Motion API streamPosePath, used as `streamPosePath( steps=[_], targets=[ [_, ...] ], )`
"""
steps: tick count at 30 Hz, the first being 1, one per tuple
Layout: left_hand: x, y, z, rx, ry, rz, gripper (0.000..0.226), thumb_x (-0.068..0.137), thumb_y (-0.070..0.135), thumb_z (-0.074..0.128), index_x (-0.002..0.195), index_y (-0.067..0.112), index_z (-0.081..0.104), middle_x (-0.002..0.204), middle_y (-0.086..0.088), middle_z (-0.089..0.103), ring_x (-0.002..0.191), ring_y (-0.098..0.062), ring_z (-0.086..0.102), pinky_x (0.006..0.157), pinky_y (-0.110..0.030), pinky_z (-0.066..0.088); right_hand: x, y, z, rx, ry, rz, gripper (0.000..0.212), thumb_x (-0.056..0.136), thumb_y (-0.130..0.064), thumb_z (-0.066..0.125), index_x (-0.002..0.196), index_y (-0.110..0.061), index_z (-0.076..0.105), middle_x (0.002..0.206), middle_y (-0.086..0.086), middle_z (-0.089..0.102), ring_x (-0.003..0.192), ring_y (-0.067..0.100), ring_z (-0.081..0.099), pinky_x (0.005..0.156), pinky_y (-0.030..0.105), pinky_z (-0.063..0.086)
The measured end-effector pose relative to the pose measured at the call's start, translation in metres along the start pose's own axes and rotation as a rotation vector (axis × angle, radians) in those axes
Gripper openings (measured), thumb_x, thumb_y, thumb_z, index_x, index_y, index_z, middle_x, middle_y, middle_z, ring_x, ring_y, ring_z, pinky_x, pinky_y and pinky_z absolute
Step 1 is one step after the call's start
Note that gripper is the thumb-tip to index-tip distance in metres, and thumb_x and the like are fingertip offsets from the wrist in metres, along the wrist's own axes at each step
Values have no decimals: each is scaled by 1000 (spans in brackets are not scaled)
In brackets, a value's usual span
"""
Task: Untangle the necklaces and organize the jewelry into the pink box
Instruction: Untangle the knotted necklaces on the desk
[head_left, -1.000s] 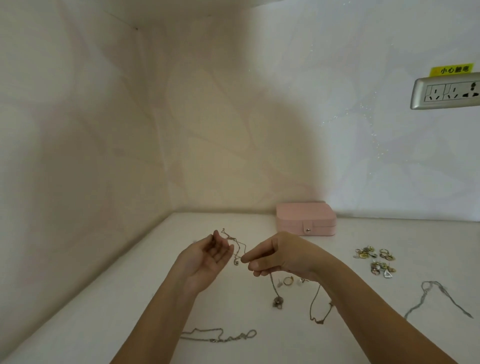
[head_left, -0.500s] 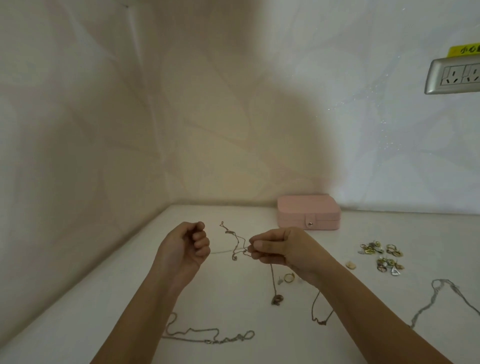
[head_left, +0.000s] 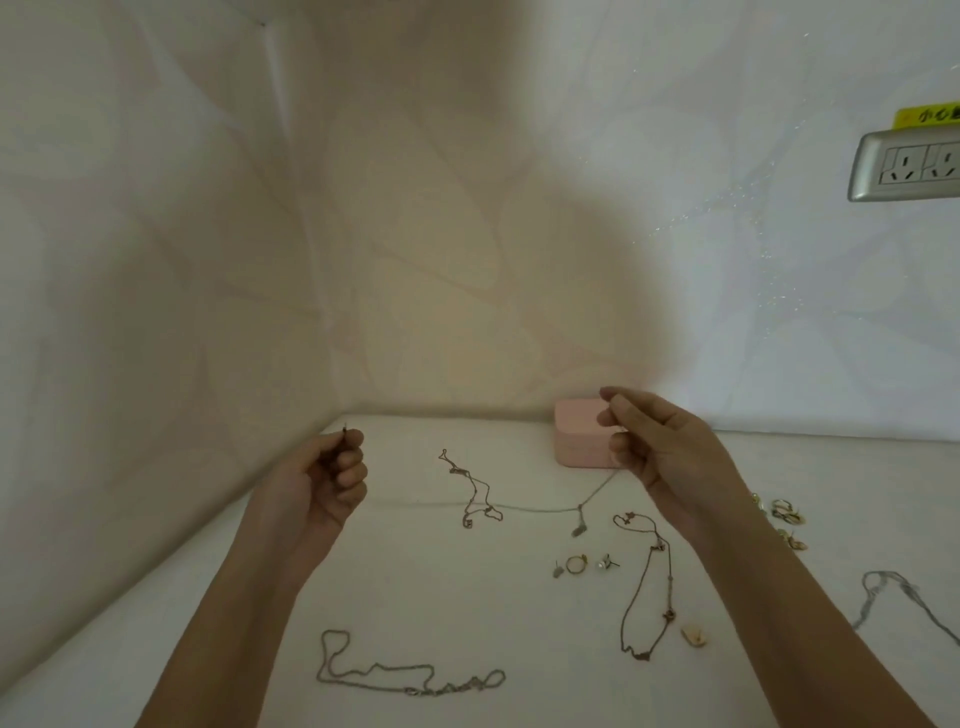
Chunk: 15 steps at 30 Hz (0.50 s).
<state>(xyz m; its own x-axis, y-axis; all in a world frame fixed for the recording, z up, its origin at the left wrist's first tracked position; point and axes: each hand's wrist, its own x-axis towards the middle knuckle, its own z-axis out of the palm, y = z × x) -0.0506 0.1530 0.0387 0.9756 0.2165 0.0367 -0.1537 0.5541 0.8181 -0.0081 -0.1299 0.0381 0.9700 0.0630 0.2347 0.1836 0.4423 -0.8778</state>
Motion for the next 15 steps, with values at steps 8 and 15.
streamPosePath(
  steps=[8,15],
  targets=[
    [7,14,-31,102,116,-67,26,97,15,36,78,10,52,44,9,31,29,-3,24,29,-14,14,11,-5,-28,-34,133,41,16,94,-9,52,99,-9,67,68,-1,59,40,3,32,39,14,22],
    [10,18,-43,32,165,-49,25,97,15,36,79,10,53,44,8,32,29,-4,25,28,-14,16,11,-10,-39,-22,176,76,14,95,-12,53,101,-9,65,56,-5,51,38,3,31,36,14,24]
  ],
)
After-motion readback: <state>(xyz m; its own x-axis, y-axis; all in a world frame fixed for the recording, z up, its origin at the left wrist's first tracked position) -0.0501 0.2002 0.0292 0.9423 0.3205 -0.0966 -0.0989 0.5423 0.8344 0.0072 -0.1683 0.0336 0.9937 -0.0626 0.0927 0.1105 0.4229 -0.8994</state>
